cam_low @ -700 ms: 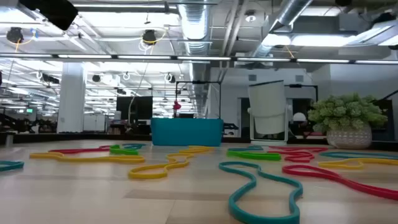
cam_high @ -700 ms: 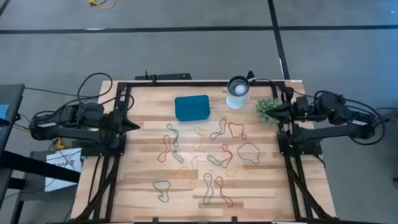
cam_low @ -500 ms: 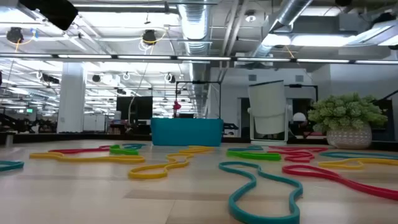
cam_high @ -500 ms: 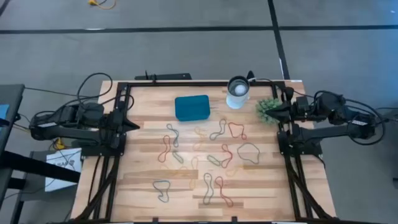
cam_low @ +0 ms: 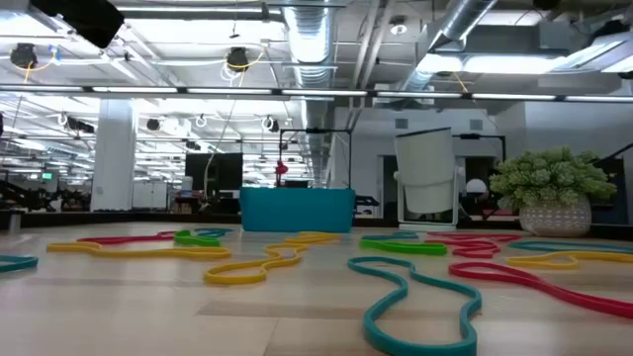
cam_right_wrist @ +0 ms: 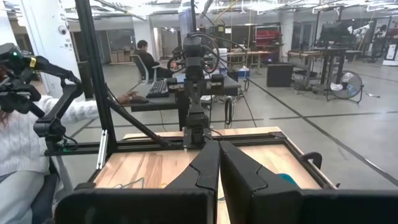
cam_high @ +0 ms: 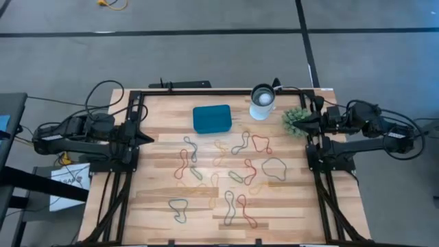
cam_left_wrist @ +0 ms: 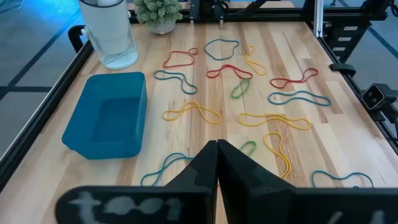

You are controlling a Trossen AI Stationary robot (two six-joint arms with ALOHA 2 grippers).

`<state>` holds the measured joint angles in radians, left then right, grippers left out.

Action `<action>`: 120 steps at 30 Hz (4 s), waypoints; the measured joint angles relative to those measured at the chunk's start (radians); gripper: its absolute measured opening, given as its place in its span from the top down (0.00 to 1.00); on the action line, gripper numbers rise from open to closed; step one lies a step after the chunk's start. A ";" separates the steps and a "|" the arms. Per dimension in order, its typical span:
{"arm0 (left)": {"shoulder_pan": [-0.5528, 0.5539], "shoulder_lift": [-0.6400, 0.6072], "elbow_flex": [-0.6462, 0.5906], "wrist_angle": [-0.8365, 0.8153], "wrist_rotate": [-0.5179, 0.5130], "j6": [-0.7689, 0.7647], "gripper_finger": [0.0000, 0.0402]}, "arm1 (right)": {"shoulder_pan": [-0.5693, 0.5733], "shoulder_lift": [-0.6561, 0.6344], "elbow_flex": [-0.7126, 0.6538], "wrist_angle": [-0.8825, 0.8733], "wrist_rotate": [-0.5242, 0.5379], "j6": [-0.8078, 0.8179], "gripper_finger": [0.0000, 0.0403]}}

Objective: Pick and place items into bin

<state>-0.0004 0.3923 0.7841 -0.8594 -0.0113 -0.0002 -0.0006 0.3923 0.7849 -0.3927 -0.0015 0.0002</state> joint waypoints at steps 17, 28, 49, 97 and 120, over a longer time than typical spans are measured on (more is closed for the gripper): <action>0.000 0.000 0.000 0.000 0.000 0.000 1.00 | 0.000 0.000 0.000 0.000 0.000 0.000 0.98; 0.000 0.000 0.000 0.020 -0.001 0.000 1.00 | 0.000 0.000 0.000 0.000 0.000 0.000 0.98; 0.000 0.009 0.000 0.538 -0.029 -0.049 1.00 | 0.000 0.000 0.000 0.000 0.000 0.000 0.98; 0.000 0.009 0.000 0.518 -0.030 0.092 1.00 | 0.000 0.000 0.000 0.000 0.000 0.000 0.98; 0.000 0.022 0.000 0.692 -0.338 0.219 1.00 | 0.000 0.000 0.000 0.000 0.000 0.000 0.98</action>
<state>-0.0005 0.4144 0.7837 -0.1675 -0.3494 0.2190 -0.0002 0.3923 0.7849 -0.3927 -0.0017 0.0002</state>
